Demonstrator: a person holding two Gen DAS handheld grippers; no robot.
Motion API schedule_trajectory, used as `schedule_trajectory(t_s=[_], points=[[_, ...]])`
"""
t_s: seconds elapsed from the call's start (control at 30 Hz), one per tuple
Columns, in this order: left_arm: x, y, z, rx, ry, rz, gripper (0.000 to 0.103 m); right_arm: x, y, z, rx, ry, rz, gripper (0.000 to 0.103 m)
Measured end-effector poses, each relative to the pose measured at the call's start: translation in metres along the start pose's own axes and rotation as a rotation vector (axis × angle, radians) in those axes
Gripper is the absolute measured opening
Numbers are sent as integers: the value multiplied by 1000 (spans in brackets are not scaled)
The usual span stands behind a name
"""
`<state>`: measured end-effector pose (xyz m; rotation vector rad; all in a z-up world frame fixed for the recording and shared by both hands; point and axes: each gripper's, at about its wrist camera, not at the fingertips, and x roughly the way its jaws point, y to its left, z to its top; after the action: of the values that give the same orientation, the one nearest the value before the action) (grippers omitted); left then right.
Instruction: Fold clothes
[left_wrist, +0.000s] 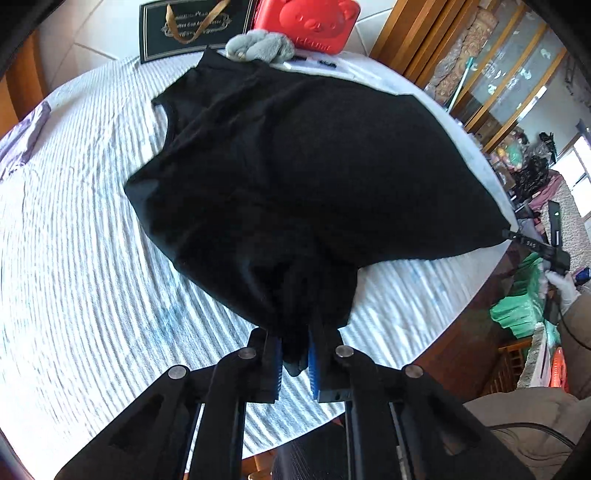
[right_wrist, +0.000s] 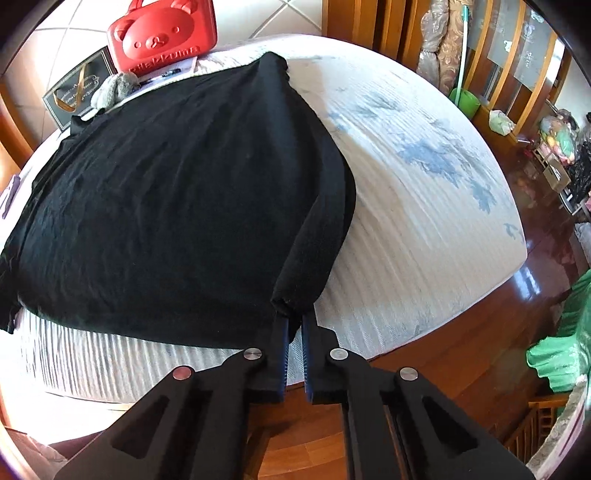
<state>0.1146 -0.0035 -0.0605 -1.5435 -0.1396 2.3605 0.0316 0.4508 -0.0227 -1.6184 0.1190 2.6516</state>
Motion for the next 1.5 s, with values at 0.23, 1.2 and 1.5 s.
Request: schedule_trajectory(t_s=[0.23, 1.2, 1.5], points=[[-35, 16, 70, -4, -108, 14, 9, -31, -10, 57, 45, -103, 59, 6], [64, 109, 73, -158, 60, 321, 57, 63, -34, 159, 65, 26, 86, 56], [62, 91, 61, -106, 115, 327, 4, 90, 6, 151, -97, 150, -33, 4]])
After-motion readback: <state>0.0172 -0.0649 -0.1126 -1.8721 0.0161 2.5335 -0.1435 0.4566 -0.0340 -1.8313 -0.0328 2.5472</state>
